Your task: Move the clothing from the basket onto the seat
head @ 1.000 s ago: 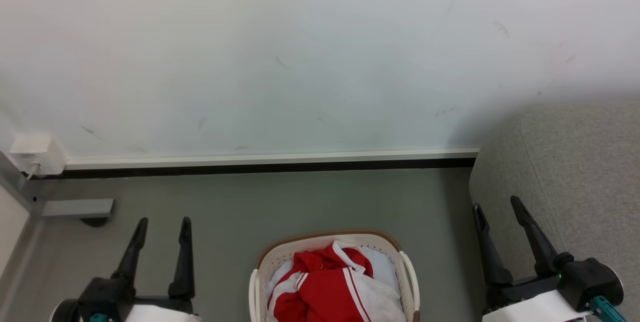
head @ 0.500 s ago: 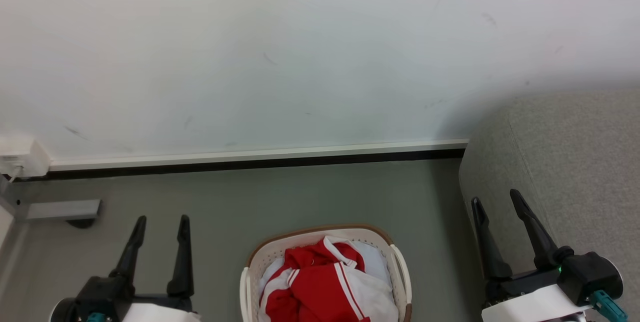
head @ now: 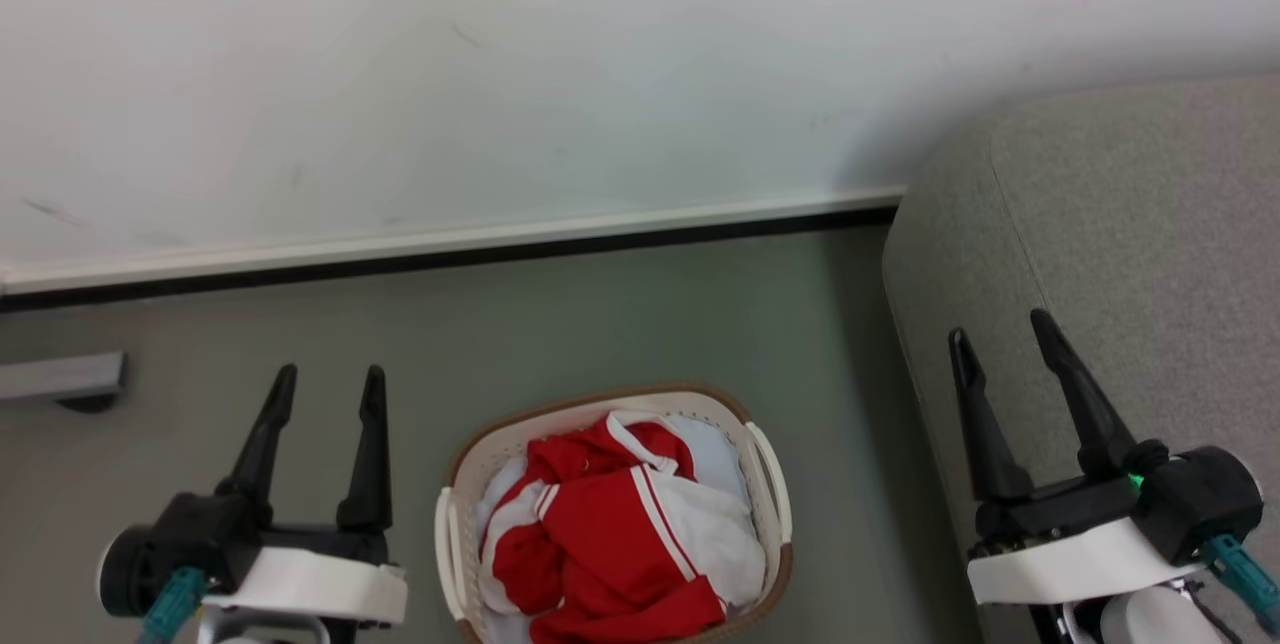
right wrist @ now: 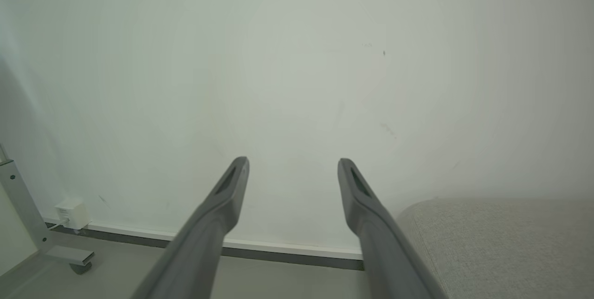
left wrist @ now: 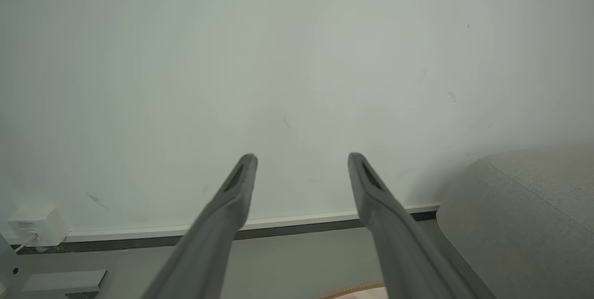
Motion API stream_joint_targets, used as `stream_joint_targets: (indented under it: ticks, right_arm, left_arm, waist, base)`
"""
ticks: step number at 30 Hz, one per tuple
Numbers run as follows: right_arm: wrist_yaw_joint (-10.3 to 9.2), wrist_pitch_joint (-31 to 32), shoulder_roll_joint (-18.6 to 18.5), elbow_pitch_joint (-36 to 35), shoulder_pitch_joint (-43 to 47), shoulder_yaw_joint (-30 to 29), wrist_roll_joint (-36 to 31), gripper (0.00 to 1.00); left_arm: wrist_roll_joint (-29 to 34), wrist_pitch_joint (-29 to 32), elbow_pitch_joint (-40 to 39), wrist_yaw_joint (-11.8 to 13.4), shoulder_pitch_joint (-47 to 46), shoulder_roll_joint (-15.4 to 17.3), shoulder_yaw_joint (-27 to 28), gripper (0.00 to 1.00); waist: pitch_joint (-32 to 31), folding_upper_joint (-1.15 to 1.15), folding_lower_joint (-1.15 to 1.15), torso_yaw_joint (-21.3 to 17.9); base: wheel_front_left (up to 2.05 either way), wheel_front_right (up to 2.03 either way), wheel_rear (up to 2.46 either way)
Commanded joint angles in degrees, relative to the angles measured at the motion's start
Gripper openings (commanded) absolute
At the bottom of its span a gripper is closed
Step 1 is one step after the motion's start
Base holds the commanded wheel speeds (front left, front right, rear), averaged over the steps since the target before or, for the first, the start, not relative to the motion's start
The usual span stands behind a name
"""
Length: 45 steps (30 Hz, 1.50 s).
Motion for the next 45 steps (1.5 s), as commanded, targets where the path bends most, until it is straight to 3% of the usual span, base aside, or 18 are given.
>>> stream_joint_targets:
  ticks: [1, 10, 18, 37, 45]
  right_arm:
    - [-0.12, 0.03, -0.28, -0.63, -1.2, -0.33, -0.13, 1.0]
    - [-0.12, 0.04, 0.68, -4.63, -4.83, -2.44, -1.06, 1.0]
    - [-0.12, 0.04, 1.22, -7.43, -7.63, -4.43, -1.22, 1.0]
    - [-0.12, 0.04, 1.39, -15.26, -12.03, -5.59, 4.35, 1.0]
    - [-0.12, 0.04, 1.38, -16.59, -13.24, -5.1, 5.74, 1.0]
  left_arm:
    - [0.68, -0.04, 0.26, -0.32, -1.25, 0.7, 0.02, 1.0]
    - [-1.5, -0.04, 3.42, -2.11, -6.78, 2.67, -1.53, 1.0]
    - [-3.32, 0.71, 17.02, -2.63, -14.19, 7.06, -6.71, 1.0]
    - [-17.77, 13.21, 35.87, -2.54, -32.43, 18.57, -29.35, 1.0]
    - [-24.27, 17.74, 41.67, -2.54, -39.0, 21.24, -38.53, 1.0]
  waist:
    - [2.38, 0.0, 0.0, -1.43]
    - [10.89, 0.0, 0.0, -5.3]
    - [18.19, 0.0, 0.0, -8.68]
    - [32.32, 0.0, 0.0, -16.22]
    - [36.54, 0.0, 0.0, -17.62]
  base:
    - [0.0, 0.0, 0.0]
    - [0.0, 0.0, 0.0]
    - [0.0, 0.0, 0.0]
    - [0.0, 0.0, 0.0]
    - [0.0, 0.0, 0.0]
